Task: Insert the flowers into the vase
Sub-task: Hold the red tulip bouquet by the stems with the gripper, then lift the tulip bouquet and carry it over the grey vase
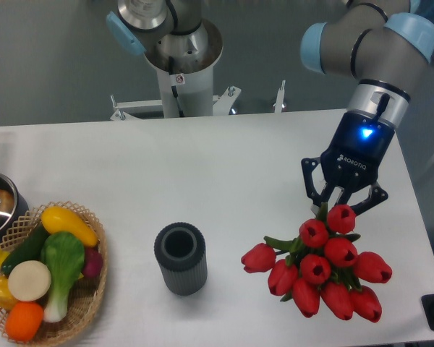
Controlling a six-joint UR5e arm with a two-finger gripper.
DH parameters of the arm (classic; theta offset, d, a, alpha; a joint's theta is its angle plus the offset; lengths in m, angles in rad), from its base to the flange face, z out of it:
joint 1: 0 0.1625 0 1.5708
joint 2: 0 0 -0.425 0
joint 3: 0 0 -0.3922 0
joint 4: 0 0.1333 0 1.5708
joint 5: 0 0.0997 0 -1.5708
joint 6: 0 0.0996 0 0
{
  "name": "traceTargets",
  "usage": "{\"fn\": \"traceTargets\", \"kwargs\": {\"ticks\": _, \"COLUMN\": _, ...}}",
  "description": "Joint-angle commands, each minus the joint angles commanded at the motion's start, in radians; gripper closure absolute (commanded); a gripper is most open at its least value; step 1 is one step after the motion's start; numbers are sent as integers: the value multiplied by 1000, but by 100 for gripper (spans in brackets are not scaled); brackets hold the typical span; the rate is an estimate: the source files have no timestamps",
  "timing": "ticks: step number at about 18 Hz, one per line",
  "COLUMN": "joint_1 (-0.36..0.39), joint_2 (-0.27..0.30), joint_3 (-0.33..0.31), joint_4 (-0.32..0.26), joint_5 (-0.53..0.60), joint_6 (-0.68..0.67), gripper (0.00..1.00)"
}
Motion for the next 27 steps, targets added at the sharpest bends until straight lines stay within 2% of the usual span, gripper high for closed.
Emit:
{"fn": "traceTargets", "kwargs": {"ticks": 9, "joint_1": -8, "joint_2": 0, "joint_3": 3, "joint_4": 2, "joint_5": -8, "joint_6": 0, "gripper": 86}}
{"fn": "traceTargets", "kwargs": {"ticks": 13, "joint_1": -11, "joint_2": -11, "joint_3": 2, "joint_4": 2, "joint_5": -188, "joint_6": 2, "gripper": 85}}
{"fn": "traceTargets", "kwargs": {"ticks": 17, "joint_1": -20, "joint_2": -17, "joint_3": -2, "joint_4": 2, "joint_5": -296, "joint_6": 5, "gripper": 85}}
{"fn": "traceTargets", "kwargs": {"ticks": 19, "joint_1": -20, "joint_2": -38, "joint_3": -11, "joint_4": 2, "joint_5": -392, "joint_6": 50, "gripper": 86}}
{"fn": "traceTargets", "kwargs": {"ticks": 23, "joint_1": -29, "joint_2": -40, "joint_3": -130, "joint_4": 2, "joint_5": -570, "joint_6": 270, "gripper": 86}}
{"fn": "traceTargets", "kwargs": {"ticks": 27, "joint_1": -31, "joint_2": -34, "joint_3": -193, "joint_4": 2, "joint_5": -702, "joint_6": 346, "gripper": 86}}
